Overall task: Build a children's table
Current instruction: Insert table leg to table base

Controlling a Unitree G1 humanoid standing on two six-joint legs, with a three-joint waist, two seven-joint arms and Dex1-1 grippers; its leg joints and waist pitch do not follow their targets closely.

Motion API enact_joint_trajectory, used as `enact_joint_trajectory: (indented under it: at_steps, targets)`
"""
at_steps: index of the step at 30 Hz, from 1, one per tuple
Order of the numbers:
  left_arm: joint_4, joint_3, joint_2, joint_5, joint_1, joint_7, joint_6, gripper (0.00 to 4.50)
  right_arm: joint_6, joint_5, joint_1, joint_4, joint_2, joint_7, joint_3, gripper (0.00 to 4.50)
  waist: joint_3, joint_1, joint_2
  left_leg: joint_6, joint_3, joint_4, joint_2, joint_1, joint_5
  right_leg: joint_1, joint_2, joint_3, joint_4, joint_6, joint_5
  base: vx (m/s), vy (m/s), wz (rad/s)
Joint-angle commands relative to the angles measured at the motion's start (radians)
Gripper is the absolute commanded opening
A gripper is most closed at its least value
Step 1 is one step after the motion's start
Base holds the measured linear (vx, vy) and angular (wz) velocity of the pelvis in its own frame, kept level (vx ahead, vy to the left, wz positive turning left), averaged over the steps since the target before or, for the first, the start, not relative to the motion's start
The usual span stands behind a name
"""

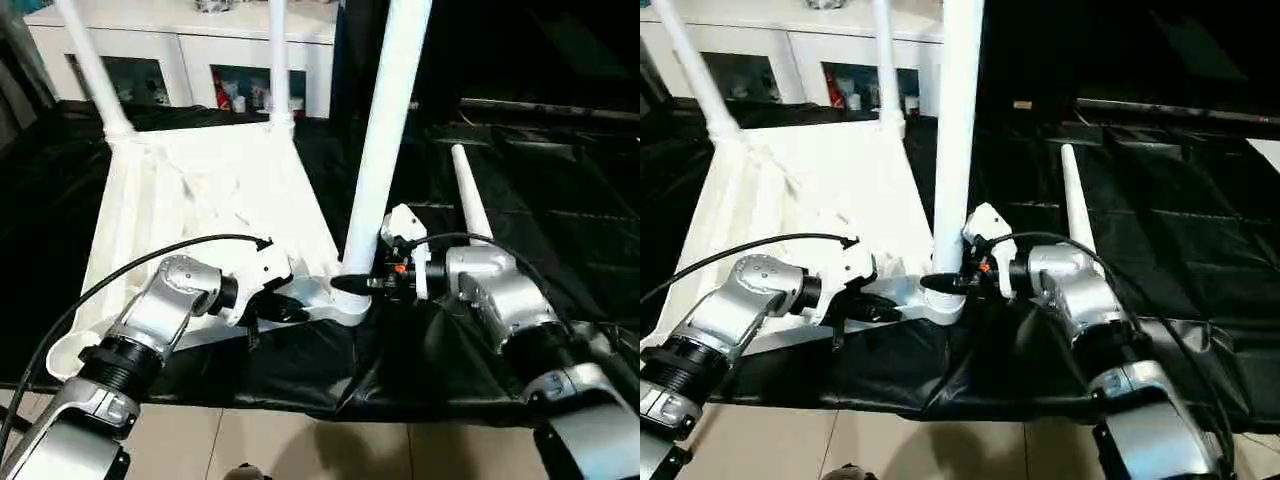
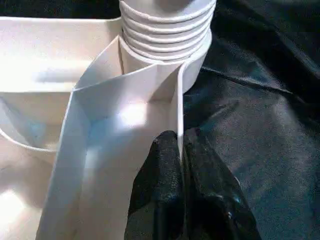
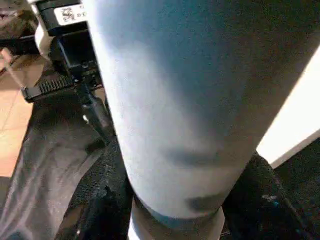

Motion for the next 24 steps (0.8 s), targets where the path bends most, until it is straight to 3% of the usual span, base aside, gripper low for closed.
enact_joint_trajectory:
  at_steps: [1, 4, 5, 8, 9, 10, 11, 15, 19, 20, 21, 23, 24]
  targets:
    - [-0.048, 0.025, -0.012, -0.037, -0.052, -0.012, -0.055, 0.00, 0.057, -0.077, 0.071, 0.101, 0.000, 0.058, 0.110, 1.90, -0.063, -0.004, 0.002, -0.011, -0.006, -0.074, 0.029, 0.026, -0.318, 0.034, -0.070, 0.045, -0.083, -0.203, -0.228, 0.000, 0.000, 0.00]
    - [-0.063, 0.023, -0.008, -0.055, -0.041, -0.055, -0.080, 0.00, 0.035, -0.085, 0.080, 0.120, -0.005, 0.068, 0.110, 1.90, -0.065, -0.003, 0.002, -0.012, -0.007, -0.074, 0.029, 0.025, -0.316, 0.035, -0.069, 0.045, -0.082, -0.202, -0.215, 0.000, 0.000, 0.00]
    - [-0.069, 0.022, -0.006, -0.063, -0.037, -0.073, -0.085, 0.00, 0.029, -0.088, 0.083, 0.125, -0.006, 0.072, 0.108, 1.90, -0.066, -0.003, 0.010, -0.013, -0.007, -0.073, 0.029, 0.026, -0.316, 0.034, -0.069, 0.045, -0.081, -0.205, -0.203, 0.000, 0.000, 0.00]
    - [-0.081, 0.018, 0.002, -0.088, -0.029, -0.139, -0.096, 0.00, 0.025, -0.087, 0.084, 0.132, -0.011, 0.084, 0.105, 1.90, -0.066, -0.002, 0.007, -0.008, -0.006, -0.072, 0.029, 0.025, -0.307, 0.036, -0.067, 0.044, -0.078, -0.215, -0.174, 0.000, 0.000, 0.00]
    - [-0.079, 0.013, 0.006, -0.088, -0.029, -0.155, -0.101, 0.00, 0.022, -0.086, 0.086, 0.131, -0.013, 0.087, 0.104, 1.90, -0.067, -0.001, 0.019, -0.011, -0.007, -0.072, 0.029, 0.026, -0.313, 0.034, -0.066, 0.044, -0.077, -0.217, -0.173, 0.000, 0.000, 0.00]
    - [-0.074, 0.011, 0.007, -0.085, -0.031, -0.156, -0.103, 0.00, 0.022, -0.085, 0.088, 0.129, -0.015, 0.088, 0.104, 1.90, -0.066, -0.002, 0.013, -0.013, -0.006, -0.073, 0.029, 0.027, -0.324, 0.034, -0.065, 0.044, -0.079, -0.219, -0.174, 0.000, 0.000, 0.00]
    - [-0.069, 0.011, 0.008, -0.082, -0.033, -0.156, -0.104, 0.00, 0.021, -0.085, 0.089, 0.127, -0.016, 0.088, 0.104, 1.90, -0.065, 0.000, 0.026, -0.019, -0.008, -0.073, 0.029, 0.029, -0.340, 0.033, -0.065, 0.044, -0.079, -0.223, -0.182, 0.000, 0.000, 0.00]
    - [-0.019, 0.015, 0.000, -0.054, -0.057, -0.114, -0.109, 0.00, 0.012, -0.082, 0.099, 0.125, -0.015, 0.058, 0.086, 1.90, -0.062, 0.000, 0.020, -0.031, -0.009, -0.077, 0.029, 0.033, -0.388, 0.032, -0.065, 0.044, -0.085, -0.218, -0.224, 0.000, 0.000, 0.00]
    - [0.052, 0.051, -0.034, -0.035, -0.096, -0.013, -0.076, 0.00, -0.018, -0.106, 0.073, 0.205, 0.025, -0.135, 0.028, 1.90, -0.052, -0.004, 0.020, -0.049, -0.011, -0.081, 0.028, 0.041, -0.454, 0.024, -0.070, 0.046, -0.096, -0.205, -0.331, 0.000, 0.000, 0.00]
    - [0.067, 0.063, -0.047, -0.034, -0.106, 0.020, -0.058, 0.00, -0.020, -0.115, 0.061, 0.239, 0.038, -0.216, 0.008, 1.90, -0.044, -0.012, 0.014, -0.066, -0.019, -0.085, 0.026, 0.052, -0.536, 0.021, -0.076, 0.042, -0.113, -0.165, -0.493, 0.000, 0.000, 0.00]
    - [0.067, 0.063, -0.047, -0.034, -0.106, 0.020, -0.058, 0.00, -0.020, -0.115, 0.061, 0.239, 0.038, -0.216, 0.008, 1.90, -0.045, -0.013, 0.016, -0.070, -0.023, -0.085, 0.026, 0.055, -0.549, 0.020, -0.080, 0.042, -0.115, -0.156, -0.525, 0.000, 0.000, 0.00]
    - [0.112, 0.089, -0.079, -0.025, -0.140, 0.110, -0.008, 0.00, 0.023, -0.094, 0.031, 0.293, 0.079, -0.375, -0.050, 1.90, -0.046, -0.026, 0.007, -0.071, -0.028, -0.089, 0.025, 0.048, -0.548, 0.026, -0.081, 0.039, -0.118, -0.132, -0.563, 0.000, 0.000, 0.00]
    - [0.126, 0.094, -0.088, -0.021, -0.151, 0.137, 0.003, 0.00, 0.034, -0.088, 0.022, 0.309, 0.092, -0.424, -0.066, 1.90, -0.047, -0.032, 0.011, -0.075, -0.030, -0.090, 0.024, 0.047, -0.542, 0.024, -0.079, 0.036, -0.118, -0.126, -0.571, 0.000, 0.000, 0.00]
